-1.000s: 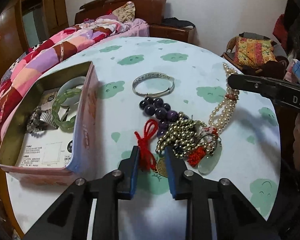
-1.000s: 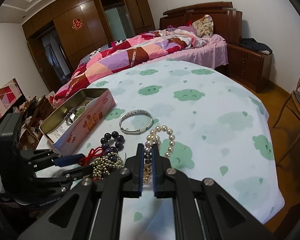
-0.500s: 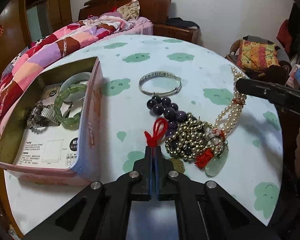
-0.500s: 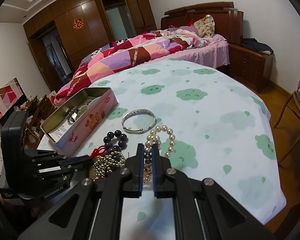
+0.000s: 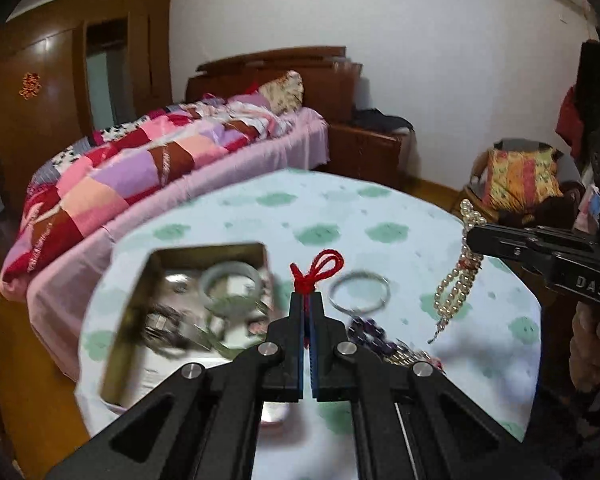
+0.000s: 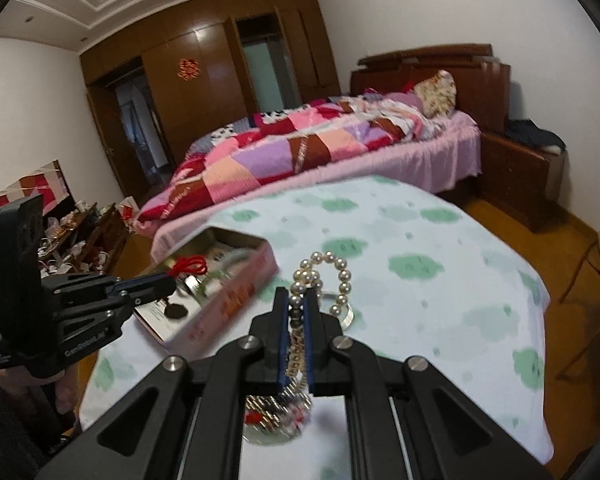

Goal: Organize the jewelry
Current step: 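Lower the pearl bracelet into the tin with the right gripper while the left gripper drops the red tassel in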

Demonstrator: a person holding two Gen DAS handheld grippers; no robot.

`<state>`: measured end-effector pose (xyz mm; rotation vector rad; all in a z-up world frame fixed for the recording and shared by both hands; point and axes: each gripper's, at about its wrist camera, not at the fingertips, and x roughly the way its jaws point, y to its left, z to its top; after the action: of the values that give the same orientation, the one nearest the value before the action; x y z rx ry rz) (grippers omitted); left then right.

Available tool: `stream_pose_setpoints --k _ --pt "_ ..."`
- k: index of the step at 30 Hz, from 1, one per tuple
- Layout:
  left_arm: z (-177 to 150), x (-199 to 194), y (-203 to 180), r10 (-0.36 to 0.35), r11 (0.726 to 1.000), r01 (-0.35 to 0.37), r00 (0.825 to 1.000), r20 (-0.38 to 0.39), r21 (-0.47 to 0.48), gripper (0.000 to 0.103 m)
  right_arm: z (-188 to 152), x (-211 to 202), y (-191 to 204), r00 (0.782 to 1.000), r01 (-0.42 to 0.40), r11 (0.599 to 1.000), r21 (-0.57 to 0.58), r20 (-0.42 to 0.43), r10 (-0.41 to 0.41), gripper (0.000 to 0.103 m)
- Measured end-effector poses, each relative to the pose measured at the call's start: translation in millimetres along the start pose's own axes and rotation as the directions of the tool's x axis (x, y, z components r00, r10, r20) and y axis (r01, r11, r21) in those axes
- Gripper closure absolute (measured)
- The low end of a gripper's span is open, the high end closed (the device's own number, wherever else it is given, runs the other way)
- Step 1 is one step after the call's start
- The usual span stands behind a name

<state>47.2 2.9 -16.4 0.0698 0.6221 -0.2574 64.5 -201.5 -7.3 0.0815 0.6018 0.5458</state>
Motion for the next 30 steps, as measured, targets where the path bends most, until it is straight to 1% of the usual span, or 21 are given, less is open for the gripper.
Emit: stream_pose_setpoints --k 4,8,14,18,23,30 --pt "6 1 23 0.039 0.999 -0.039 0.999 0.011 -0.032 0.103 17 9 15 0.999 -0.044 0.998 -0.036 0.009 0.045 0.094" --pt "7 2 45 0.078 0.995 -0.077 0.997 0.009 -0.060 0.102 30 25 39 0.996 -0.090 0.992 -0.091 0.008 0.091 0.094" --pt "2 8 74 0.123 0.987 -0.124 0.992 -0.008 -0.102 0.102 39 47 68 0.990 -0.144 0.978 -0.148 -0.008 0.144 0.094" --pt "-3 16 83 0.139 0.983 -0.142 0.990 -0.028 -0.117 0.102 40 63 83 0.984 -0.176 0.970 -0.170 -0.027 0.174 0.094" --pt "-11 24 90 0.150 0.979 -0.155 0.987 -0.050 -0.131 0.102 36 80 95 0.980 -0.199 0.962 -0.185 -0.061 0.191 0.094" --pt "-19 39 98 0.157 0.975 -0.169 0.983 -0.091 -0.145 0.102 25 105 101 0.976 -0.197 0.961 -0.194 -0.129 0.174 0.094"
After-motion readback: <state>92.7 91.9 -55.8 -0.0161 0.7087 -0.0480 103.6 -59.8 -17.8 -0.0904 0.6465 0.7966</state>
